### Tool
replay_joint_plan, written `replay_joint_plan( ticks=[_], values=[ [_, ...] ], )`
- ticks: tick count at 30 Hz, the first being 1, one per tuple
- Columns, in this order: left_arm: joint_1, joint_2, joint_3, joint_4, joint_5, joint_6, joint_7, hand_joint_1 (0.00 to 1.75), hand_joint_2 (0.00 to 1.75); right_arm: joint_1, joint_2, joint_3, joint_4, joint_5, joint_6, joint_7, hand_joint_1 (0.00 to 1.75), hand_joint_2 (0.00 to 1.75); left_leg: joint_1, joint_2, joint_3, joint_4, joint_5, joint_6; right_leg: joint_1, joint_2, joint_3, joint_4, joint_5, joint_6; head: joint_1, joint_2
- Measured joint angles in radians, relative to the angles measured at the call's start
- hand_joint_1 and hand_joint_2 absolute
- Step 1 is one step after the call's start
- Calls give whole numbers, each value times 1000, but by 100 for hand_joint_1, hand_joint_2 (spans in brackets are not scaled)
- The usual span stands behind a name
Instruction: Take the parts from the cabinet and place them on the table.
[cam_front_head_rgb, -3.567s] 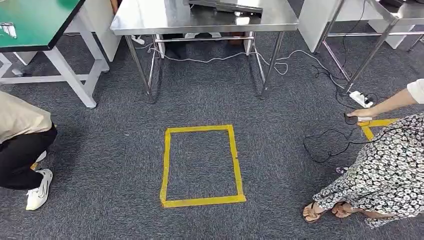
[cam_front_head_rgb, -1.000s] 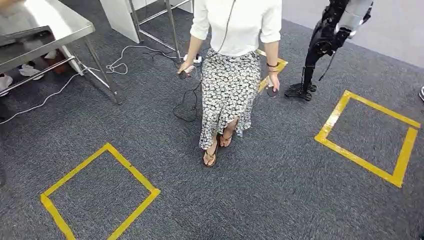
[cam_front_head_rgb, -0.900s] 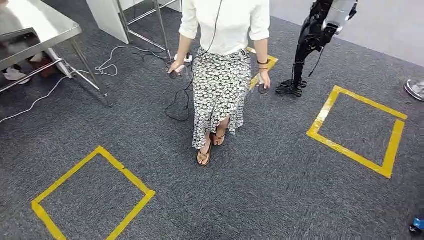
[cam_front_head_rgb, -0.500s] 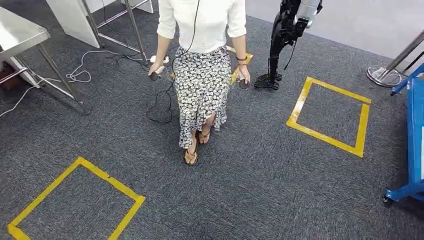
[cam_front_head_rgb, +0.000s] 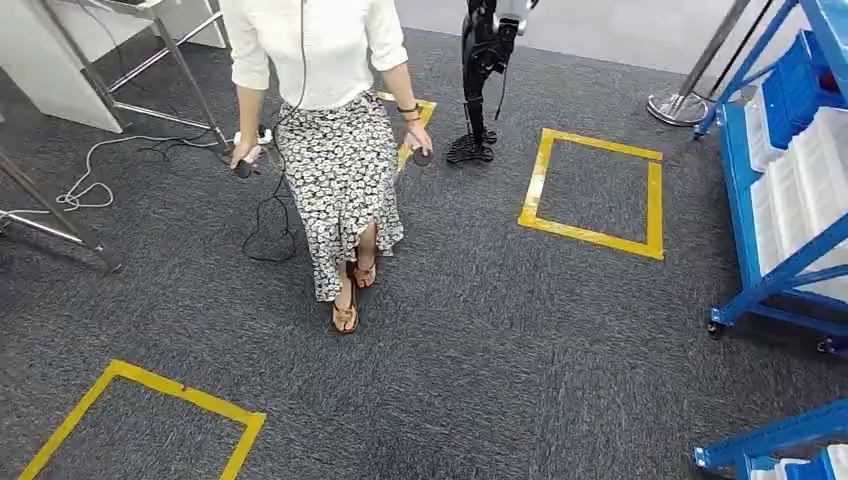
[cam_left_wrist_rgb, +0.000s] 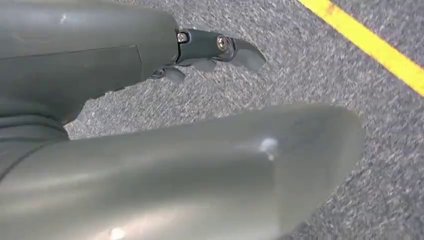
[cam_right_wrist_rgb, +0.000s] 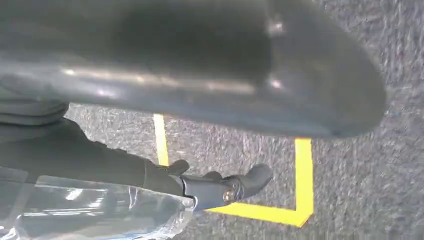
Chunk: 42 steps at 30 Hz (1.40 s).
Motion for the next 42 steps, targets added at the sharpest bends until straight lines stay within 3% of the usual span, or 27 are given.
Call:
replay_joint_plan(
  ticks=[1,2,4,5,7,8,9,10,13,14,15,16,18,20,21,23,24,25,29,30,31,34,36,38,39,40,42],
  values=[
    [3,0,0,0,0,0,0,0,0,-2,0,0,0,-2,0,1,0,0,8,-42,-23,63,-52,-6,2,10,-2,1,7,-11,-2,0],
    [5,0,0,0,0,0,0,0,0,-1,1,0,0,-2,0,2,0,0,12,-62,-52,135,-96,-10,4,20,-5,1,9,-13,0,0],
    [7,0,0,0,-3,-3,-2,0,0,1,4,-1,0,-8,-2,2,0,0,19,-73,-105,266,-144,-18,8,49,-11,4,12,-14,-2,0],
    [7,0,0,0,-5,-3,-2,0,0,4,5,-3,0,-11,-3,2,0,0,23,-73,-103,264,-129,-21,7,64,-12,7,13,-13,-1,0],
    [7,0,0,0,-8,-3,-2,0,0,4,5,-8,0,-14,-5,2,0,0,35,-79,-43,138,-41,-25,5,94,-12,18,12,-12,-1,0],
    [7,0,0,0,-9,-2,-1,0,0,4,6,-8,0,-13,-5,2,0,0,43,-100,-3,46,8,-28,4,109,-13,25,8,-6,-2,0],
    [7,0,0,0,-9,-2,1,0,0,4,6,-8,0,-13,-5,2,0,0,50,-152,19,7,2,-30,5,121,-21,30,6,-2,0,0],
    [7,0,0,1,-9,-2,2,0,0,0,6,-9,0,-11,-6,3,0,0,44,-165,17,-8,3,-26,16,130,-30,40,6,8,-2,0],
    [2,0,0,1,-2,1,7,0,0,5,7,-9,0,-3,-5,3,0,0,28,-132,6,-2,14,-2,1,160,-52,29,26,37,-3,0],
    [1,-2,0,1,1,4,8,0,0,6,7,-9,0,2,-4,3,0,0,36,-114,7,-22,29,18,8,151,-62,36,24,42,-2,0],
    [0,-3,0,1,6,5,8,0,0,7,6,-9,0,6,-1,3,0,0,31,-104,7,-28,36,26,8,95,-77,61,8,38,-2,0],
    [1,-3,0,1,10,6,8,0,0,4,5,-9,0,9,1,5,0,0,28,-92,2,-31,41,35,8,63,-106,116,-24,29,6,0],
    [5,-2,0,1,15,8,9,0,0,-2,6,-9,0,14,5,6,0,0,20,-59,-10,-30,45,40,4,43,-186,281,-96,22,8,0],
    [5,-3,1,1,16,10,9,0,0,0,6,-9,0,15,7,6,0,0,15,-31,-20,-30,51,41,1,40,-216,362,-118,33,8,0],
    [4,-3,1,1,16,10,9,0,0,2,5,-9,0,16,7,6,0,0,15,-19,-24,-30,54,38,1,38,-187,322,-102,41,8,0],
    [4,-3,1,1,16,10,9,0,0,2,4,-9,0,16,8,7,0,0,15,3,-27,-30,58,32,2,12,-72,137,-48,55,9,0],
    [3,-5,1,1,18,10,9,0,0,-1,3,-9,0,17,10,7,0,0,13,13,-23,-27,60,28,2,-42,-9,44,-33,53,9,0],
    [5,-5,1,1,19,12,9,0,0,-7,3,-9,0,19,12,7,0,0,4,23,-24,-25,55,20,12,-71,-3,18,-32,45,9,0],
    [-1,-8,1,1,29,20,9,0,0,-6,2,-9,0,23,18,7,0,0,15,67,-11,-30,58,-9,17,-17,-11,10,-15,10,4,0],
    [-1,-8,1,1,29,21,9,0,0,-5,2,-9,0,23,18,8,0,0,25,32,-18,-14,46,-16,-2,-5,2,8,-6,0,3,0],
    [0,-9,2,1,29,21,9,0,0,-5,0,-9,0,23,18,9,0,0,28,-29,-37,34,1,-21,2,5,-4,8,-2,-8,-1,0],
    [6,-10,8,1,30,22,10,0,0,-6,2,-9,0,26,19,11,0,0,28,-71,-133,264,-118,-28,13,42,-13,10,6,-18,-3,0],
    [6,-10,11,1,30,25,11,0,0,-3,2,-9,0,26,19,16,0,0,28,-72,-132,269,-93,-23,19,71,-12,12,8,-21,-2,0],
    [5,-10,12,1,32,28,10,0,0,-2,2,-9,0,27,21,16,0,0,28,-85,-58,118,-2,-14,21,100,-10,18,8,-20,-3,0],
    [5,-9,13,1,32,29,10,0,0,-3,3,-9,0,29,21,17,0,0,28,-114,-17,33,39,-6,21,112,-11,20,8,-20,-3,0],
    [5,-8,16,1,34,31,9,0,0,-3,7,-9,0,30,23,17,0,0,29,-170,-4,-2,30,5,26,120,-17,23,8,-17,0,0],
    [4,-8,17,1,38,34,9,0,0,-7,8,-8,0,37,26,17,0,0,21,-150,-3,-16,34,11,20,142,-33,23,16,-2,-5,0]
  ],
)
